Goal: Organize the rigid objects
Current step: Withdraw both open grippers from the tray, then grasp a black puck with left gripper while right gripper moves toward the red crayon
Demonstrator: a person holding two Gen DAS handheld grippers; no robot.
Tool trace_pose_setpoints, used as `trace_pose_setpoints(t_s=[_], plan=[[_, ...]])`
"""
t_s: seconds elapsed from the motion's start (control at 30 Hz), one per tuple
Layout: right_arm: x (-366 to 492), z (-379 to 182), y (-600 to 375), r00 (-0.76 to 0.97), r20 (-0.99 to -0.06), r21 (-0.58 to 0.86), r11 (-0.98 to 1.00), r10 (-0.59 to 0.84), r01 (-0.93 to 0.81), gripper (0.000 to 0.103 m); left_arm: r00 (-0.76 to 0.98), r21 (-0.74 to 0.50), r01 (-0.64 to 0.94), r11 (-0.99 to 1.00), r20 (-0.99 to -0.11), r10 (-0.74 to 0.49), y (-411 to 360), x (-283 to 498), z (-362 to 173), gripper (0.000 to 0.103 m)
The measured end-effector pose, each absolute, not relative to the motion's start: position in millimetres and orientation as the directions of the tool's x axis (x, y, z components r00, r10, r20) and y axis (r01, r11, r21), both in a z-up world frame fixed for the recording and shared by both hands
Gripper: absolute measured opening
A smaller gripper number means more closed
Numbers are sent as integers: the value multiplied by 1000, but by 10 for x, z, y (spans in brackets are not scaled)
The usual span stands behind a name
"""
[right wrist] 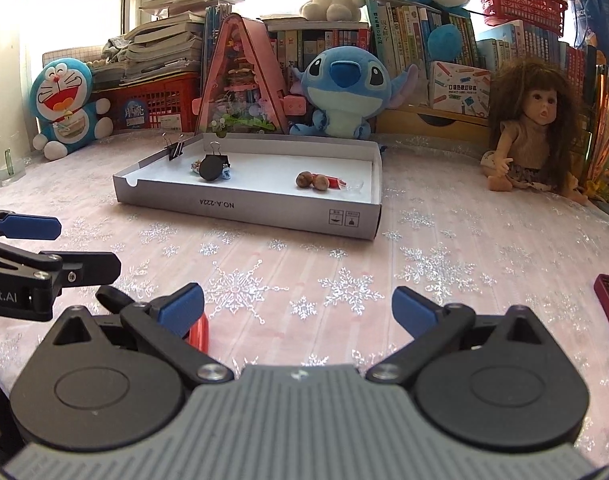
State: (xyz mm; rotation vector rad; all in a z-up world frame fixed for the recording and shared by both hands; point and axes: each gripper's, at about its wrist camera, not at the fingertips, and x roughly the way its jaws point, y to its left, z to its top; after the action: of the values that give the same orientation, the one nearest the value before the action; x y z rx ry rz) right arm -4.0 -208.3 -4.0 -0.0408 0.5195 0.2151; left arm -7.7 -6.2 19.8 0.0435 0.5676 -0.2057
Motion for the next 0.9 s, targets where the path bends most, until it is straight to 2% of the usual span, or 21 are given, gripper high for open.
trace_pose_setpoints(t_s=[0.33,0.5,0.73,0.9], plan=[[-274,-104,-2001,827,-507,-36,952,244,-303,103,785,-10,276,961,-574,-232,-63,-354,56,93],[-245,-154,-1919,823,-525,-81,950,216,-301,101,774,-2,302,953,-583,-247,-121,-413,-8,89],[-174,-167,-2019,830,-535,-89,967,157,-240,101,740,-41,355,934,-598,-308,-177,-424,0,78],[-97,-184,-2132,830,-551,-91,983,84,-160,101,739,-29,367,930,-597,-311,-250,-424,-22,65]])
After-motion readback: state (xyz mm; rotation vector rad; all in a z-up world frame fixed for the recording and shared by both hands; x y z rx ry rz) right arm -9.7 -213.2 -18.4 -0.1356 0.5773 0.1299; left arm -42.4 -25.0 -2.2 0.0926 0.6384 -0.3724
